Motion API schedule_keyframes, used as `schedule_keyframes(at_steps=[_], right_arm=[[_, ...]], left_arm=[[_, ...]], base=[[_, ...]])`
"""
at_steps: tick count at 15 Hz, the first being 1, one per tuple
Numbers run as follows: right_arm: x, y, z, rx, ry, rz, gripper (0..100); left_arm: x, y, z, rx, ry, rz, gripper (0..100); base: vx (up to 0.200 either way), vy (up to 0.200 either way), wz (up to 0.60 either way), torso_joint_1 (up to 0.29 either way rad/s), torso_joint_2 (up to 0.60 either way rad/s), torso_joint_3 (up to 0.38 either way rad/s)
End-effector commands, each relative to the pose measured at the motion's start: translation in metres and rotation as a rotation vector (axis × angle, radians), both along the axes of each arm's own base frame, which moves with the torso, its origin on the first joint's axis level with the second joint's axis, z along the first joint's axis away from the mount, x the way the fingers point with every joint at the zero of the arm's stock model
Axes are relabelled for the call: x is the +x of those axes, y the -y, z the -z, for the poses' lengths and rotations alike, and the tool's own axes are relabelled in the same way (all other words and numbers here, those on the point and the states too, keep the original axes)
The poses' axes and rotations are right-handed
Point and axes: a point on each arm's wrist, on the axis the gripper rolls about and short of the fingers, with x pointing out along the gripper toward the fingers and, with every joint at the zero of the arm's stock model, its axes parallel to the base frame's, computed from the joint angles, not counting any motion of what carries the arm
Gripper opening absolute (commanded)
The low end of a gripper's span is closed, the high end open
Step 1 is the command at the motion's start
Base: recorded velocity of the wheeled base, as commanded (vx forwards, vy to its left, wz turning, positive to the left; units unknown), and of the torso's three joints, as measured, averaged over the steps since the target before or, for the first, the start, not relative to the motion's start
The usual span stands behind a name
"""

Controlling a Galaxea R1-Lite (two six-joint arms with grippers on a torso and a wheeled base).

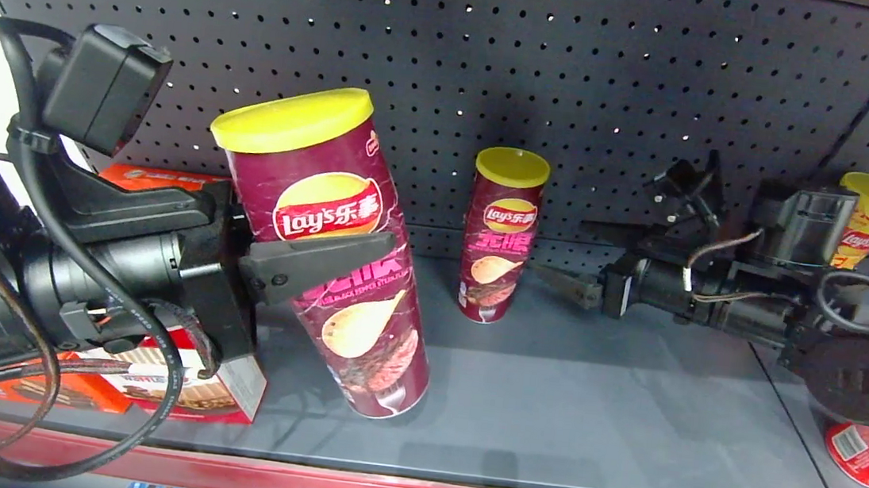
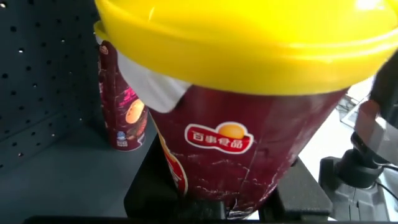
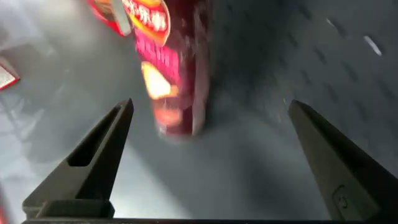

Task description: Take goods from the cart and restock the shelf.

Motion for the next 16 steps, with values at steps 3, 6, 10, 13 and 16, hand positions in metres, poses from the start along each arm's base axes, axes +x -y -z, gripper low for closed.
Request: schedule_keyframes(at_steps=[3,6,10,13,16], right_arm=[[0.065,0.002,0.03,-0.004,0.046,-0.184,100],[0.073,-0.008,0.034,0.028,0.04,-0.311,100],[0.076,-0.029,0.04,0.059,-0.009,-0.355,100],[0.072,-0.042,0.038,0.095,-0.065,-0.376,100],[0.08,-0.048,0.039,0.101,-0.059,-0.378,100]], left_arm=[[0.003,-0.001,0.001,0.002,-0.007,-0.008,0],[0.007,0.001,0.004,0.007,-0.018,-0.009,0],[0.014,0.005,0.004,0.007,-0.014,-0.009,0],[0.014,0.005,0.005,0.008,-0.016,-0.009,0],[0.015,0.005,0.005,0.008,-0.016,-0.009,0]], base=[[0.0,0.0,0.0,0.0,0.0,0.0],[0.0,0.0,0.0,0.0,0.0,0.0],[0.0,0.0,0.0,0.0,0.0,0.0],[0.0,0.0,0.0,0.0,0.0,0.0],[0.0,0.0,0.0,0.0,0.0,0.0]])
